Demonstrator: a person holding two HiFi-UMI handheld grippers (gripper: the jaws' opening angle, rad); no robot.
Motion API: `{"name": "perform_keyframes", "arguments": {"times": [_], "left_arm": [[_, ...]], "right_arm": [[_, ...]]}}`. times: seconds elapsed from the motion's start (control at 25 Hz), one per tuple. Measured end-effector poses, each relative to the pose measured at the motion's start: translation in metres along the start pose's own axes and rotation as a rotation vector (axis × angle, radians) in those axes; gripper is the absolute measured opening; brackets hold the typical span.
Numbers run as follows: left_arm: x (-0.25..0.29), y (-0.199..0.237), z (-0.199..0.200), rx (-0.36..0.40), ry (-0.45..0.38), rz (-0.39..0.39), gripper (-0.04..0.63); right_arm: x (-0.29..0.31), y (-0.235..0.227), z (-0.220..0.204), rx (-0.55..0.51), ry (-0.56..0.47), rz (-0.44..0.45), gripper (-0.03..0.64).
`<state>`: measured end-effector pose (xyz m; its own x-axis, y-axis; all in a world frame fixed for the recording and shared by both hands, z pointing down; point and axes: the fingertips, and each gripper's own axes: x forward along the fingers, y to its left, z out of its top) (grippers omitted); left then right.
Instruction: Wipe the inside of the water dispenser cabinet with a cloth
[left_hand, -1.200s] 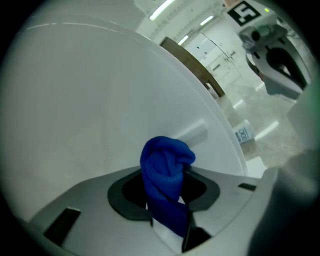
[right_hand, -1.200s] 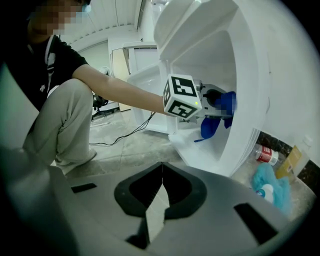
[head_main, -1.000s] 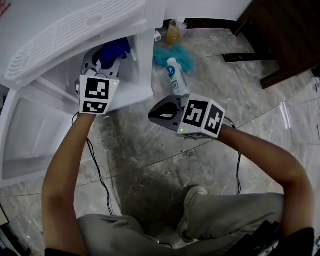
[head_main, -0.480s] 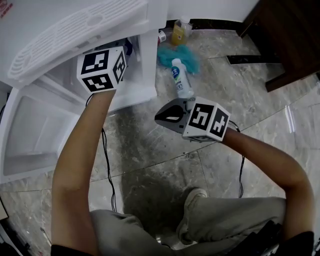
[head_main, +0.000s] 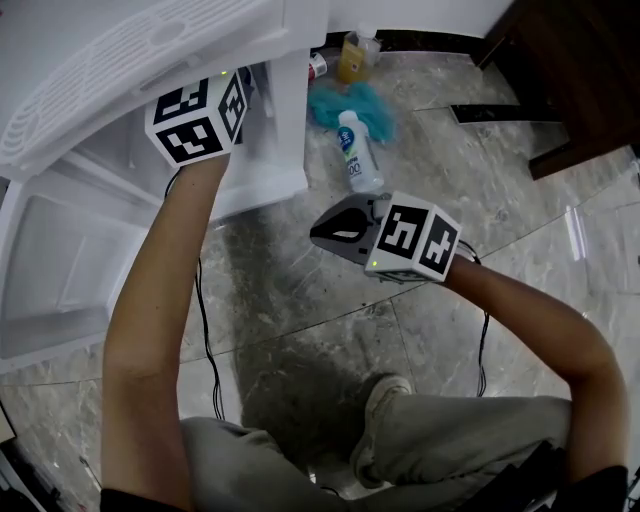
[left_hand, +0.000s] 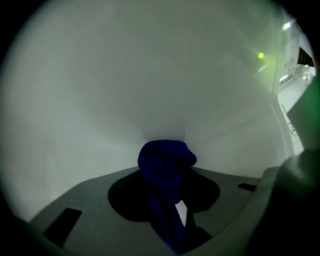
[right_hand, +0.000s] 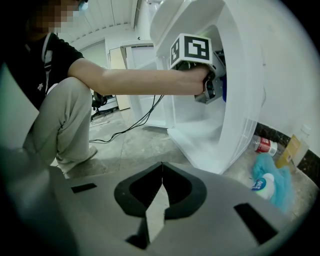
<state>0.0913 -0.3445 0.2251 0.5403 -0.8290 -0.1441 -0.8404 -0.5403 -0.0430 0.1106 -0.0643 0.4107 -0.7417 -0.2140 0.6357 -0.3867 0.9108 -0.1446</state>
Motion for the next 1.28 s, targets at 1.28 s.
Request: {"name": "perform_keyframes", "arguments": {"times": [1.28], "left_arm": [[-0.14,-0.051,-0.045,0.209,0.301,-0.511,0.137]], "right_arm": [[0.033,-0.015,0.036,-0.029,0.063,-0.032,-0.002]]}}
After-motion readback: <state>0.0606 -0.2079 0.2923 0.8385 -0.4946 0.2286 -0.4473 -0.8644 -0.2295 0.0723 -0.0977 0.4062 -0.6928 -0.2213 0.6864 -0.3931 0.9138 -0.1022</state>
